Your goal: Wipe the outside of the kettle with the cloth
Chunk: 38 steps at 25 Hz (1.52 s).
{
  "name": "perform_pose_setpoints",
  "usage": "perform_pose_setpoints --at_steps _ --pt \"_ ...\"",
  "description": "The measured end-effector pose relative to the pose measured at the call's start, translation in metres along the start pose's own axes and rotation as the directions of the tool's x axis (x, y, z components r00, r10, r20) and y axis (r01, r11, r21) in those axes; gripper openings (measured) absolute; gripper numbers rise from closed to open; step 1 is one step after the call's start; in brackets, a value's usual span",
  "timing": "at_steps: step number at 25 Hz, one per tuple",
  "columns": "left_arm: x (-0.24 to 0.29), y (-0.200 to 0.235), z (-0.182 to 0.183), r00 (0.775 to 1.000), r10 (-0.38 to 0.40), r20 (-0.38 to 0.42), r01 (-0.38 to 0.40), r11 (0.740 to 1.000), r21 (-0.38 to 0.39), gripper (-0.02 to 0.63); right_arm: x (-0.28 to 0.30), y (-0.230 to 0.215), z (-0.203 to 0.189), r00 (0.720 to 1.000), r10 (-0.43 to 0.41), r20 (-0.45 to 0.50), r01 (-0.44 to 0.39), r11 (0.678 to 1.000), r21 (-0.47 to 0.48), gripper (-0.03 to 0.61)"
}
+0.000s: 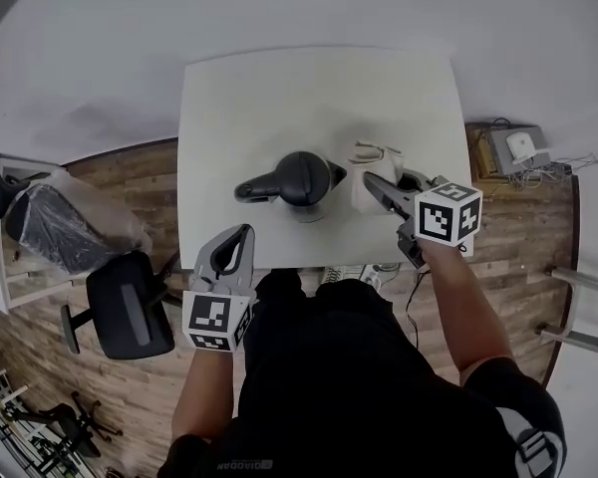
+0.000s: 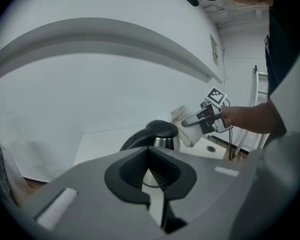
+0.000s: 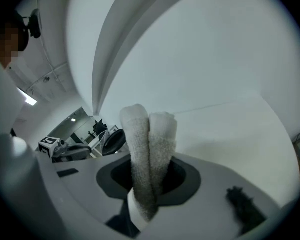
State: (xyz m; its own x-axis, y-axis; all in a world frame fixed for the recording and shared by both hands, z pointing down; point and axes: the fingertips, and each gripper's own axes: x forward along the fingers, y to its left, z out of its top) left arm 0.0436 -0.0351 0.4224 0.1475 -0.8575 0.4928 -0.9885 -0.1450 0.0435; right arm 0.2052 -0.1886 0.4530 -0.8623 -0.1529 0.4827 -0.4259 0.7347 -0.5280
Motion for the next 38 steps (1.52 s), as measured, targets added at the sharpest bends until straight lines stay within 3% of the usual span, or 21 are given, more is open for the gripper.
perform_pose_setpoints --at_steps 4,8,13,19,27,31,38 --pt "-0.003 0.018 0.008 0.997 -0.066 0.040 0.064 0.996 0.058 0.008 0.012 0.005 0.009 0.995 -0.037 -0.092 0.029 0.996 -0.088 0.095" --pt "-0.001 0.051 0.017 0.989 -0.134 0.068 0.126 0.987 0.101 0.008 0.018 0.003 0.019 0.982 -0.060 -0.178 0.042 0.994 -0.100 0.095" --pt "0.011 0.090 0.011 0.973 -0.217 0.077 0.210 0.973 0.098 0.008 0.030 0.006 0.016 0.933 -0.129 -0.336 0.077 0.983 -0.164 0.095" --pt "0.034 0.125 0.002 0.967 -0.245 0.075 0.244 0.970 0.015 0.008 0.046 0.003 0.017 0.899 -0.151 -0.410 0.095 0.983 -0.154 0.095" --pt "0.063 0.146 -0.022 0.987 -0.155 0.038 0.156 0.987 -0.040 0.008 0.089 -0.035 -0.013 0.869 -0.026 -0.494 0.002 0.999 -0.049 0.095" --pt "0.076 0.132 -0.015 0.994 -0.109 0.009 0.109 0.993 -0.046 0.008 0.092 -0.057 -0.035 0.881 0.053 -0.471 -0.029 0.998 0.058 0.095" --pt "0.098 0.136 -0.019 0.997 -0.063 -0.044 0.059 0.995 -0.086 0.008 0.115 -0.084 -0.074 0.884 0.049 -0.465 0.034 0.985 0.169 0.095"
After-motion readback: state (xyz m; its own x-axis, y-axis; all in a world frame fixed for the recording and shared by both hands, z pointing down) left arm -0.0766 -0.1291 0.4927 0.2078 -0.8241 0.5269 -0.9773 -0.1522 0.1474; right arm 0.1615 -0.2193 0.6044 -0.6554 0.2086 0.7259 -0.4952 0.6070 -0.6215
